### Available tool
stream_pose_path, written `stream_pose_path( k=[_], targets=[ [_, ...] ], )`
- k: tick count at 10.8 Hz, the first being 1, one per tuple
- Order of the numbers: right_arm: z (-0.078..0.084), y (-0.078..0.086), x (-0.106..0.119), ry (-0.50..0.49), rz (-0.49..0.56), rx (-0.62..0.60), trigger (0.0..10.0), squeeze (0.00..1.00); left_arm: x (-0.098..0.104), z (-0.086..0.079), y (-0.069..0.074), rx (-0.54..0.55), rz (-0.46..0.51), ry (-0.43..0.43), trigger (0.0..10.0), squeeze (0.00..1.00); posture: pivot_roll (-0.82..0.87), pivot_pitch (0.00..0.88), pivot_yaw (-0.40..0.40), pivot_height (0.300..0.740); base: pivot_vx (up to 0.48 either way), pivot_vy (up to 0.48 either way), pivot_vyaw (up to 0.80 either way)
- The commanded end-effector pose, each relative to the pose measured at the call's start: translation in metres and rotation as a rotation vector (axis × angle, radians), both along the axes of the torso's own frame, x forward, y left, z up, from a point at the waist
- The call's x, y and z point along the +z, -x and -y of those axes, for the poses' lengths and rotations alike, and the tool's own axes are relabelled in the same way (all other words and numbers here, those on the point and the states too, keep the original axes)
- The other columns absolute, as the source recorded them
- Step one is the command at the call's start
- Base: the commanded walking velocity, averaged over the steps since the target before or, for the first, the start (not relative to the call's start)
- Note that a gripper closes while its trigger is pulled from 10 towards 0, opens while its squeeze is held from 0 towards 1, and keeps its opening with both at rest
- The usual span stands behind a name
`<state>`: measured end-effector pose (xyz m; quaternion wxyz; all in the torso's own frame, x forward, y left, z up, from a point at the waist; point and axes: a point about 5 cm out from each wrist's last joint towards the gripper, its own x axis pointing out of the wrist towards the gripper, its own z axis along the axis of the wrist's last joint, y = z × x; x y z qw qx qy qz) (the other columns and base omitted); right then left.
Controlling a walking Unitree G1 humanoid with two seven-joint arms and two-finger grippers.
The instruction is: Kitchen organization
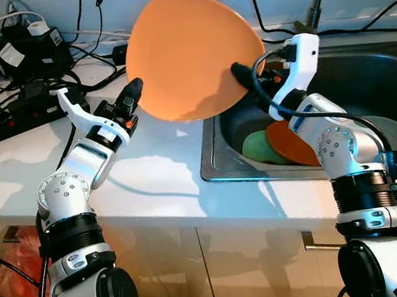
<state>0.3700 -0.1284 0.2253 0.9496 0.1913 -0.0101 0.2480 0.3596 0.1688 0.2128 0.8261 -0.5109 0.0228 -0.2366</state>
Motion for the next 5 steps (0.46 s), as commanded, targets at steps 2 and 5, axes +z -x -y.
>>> stream_pose_path(
  k=[2,5],
  targets=[
    [-0.007,0.002,0.009,-0.008,0.033,0.033,0.0,0.0,0.013,0.011,0.005,-0.092,0.071,0.003,0.0,0.0,0.2,0.017,0.083,0.74,0.0,0.0,0.0],
    [-0.006,0.002,0.009,-0.015,0.025,0.027,0.0,0.0,0.014,0.018,0.01,-0.166,0.09,-0.011,0.0,0.0,0.2,0.015,0.085,0.74,0.0,0.0,0.0]
  ],
)
